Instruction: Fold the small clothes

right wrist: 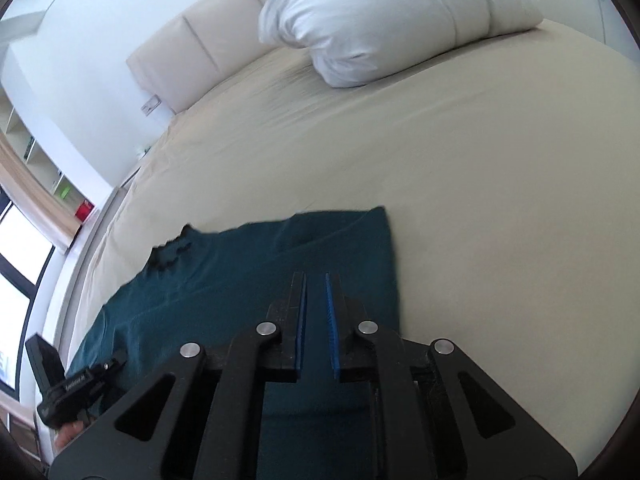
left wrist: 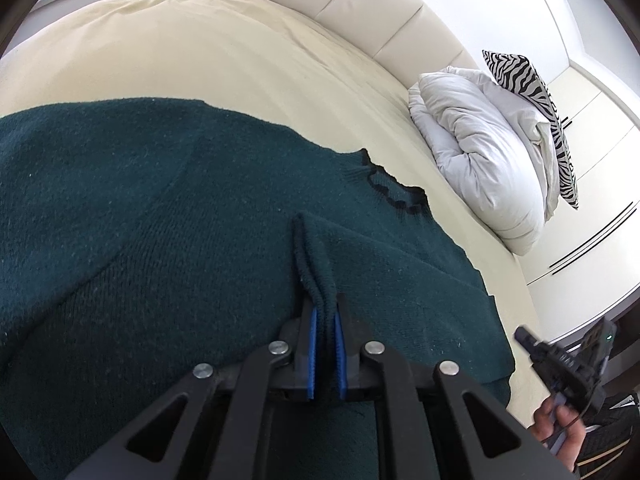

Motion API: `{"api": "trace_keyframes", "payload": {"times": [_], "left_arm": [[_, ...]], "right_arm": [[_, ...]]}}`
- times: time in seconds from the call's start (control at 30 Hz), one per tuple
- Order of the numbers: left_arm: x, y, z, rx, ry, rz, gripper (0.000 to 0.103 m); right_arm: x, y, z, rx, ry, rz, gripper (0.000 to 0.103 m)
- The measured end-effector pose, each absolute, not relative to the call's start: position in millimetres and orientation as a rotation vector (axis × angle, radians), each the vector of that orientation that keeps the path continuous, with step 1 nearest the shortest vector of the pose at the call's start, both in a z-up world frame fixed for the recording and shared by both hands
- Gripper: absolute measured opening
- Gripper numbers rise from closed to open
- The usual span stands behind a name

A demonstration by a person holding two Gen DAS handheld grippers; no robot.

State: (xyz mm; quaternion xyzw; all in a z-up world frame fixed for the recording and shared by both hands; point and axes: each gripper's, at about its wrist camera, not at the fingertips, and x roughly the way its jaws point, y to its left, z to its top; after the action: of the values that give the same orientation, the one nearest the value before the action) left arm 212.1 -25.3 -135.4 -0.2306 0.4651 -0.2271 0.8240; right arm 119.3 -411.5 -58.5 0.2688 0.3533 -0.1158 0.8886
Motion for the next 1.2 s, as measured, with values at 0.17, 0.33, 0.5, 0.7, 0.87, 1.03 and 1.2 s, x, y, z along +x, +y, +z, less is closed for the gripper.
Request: {"api": "trace_keyframes", "payload": {"times": [0.17,0.33,0.5,0.7,0.87,1.03,1.2], "left_arm": [[208.8,-12.0,-128.6,-0.558,0.987,-0.489,0.024],[182.6,31.7,-94.4,-0.616,0.885,-0.429,0.066],[136.6,105.2,-73.5,-0.7,0.824,-0.395,0.066],[71.1,233.5,-86.9,-0.947,0.745,-0.189,0.066],[33.2,306.2,-118.3,-1.127,0.719,-0.023,0.066],[35.8,336.4,-136.4,-1.265,0.652,0.017,0.066],[62.6,353.5,-152.4,-1.36,0.627,0.062,0.066]], "right_arm": [[114.5,-420.8,-109.6,0.67,0.818,-0.23,0.004],[92.0,-417.2,-70.0,0.629,0.734,-0.302,0.012],[61.2,-355.5,7.8,0.371,0.541,-0.325,0.018],[29.6,-273.7,60.9,0.227,0.333,-0.306,0.103],[35.8,-226.2,76.3,0.337,0.42,-0.142,0.103],[45.5,-186.4,75.6,0.432,0.476,-0.033,0.103],[33.4,-146.4,70.6,0.447,0.503,0.008,0.103]]}}
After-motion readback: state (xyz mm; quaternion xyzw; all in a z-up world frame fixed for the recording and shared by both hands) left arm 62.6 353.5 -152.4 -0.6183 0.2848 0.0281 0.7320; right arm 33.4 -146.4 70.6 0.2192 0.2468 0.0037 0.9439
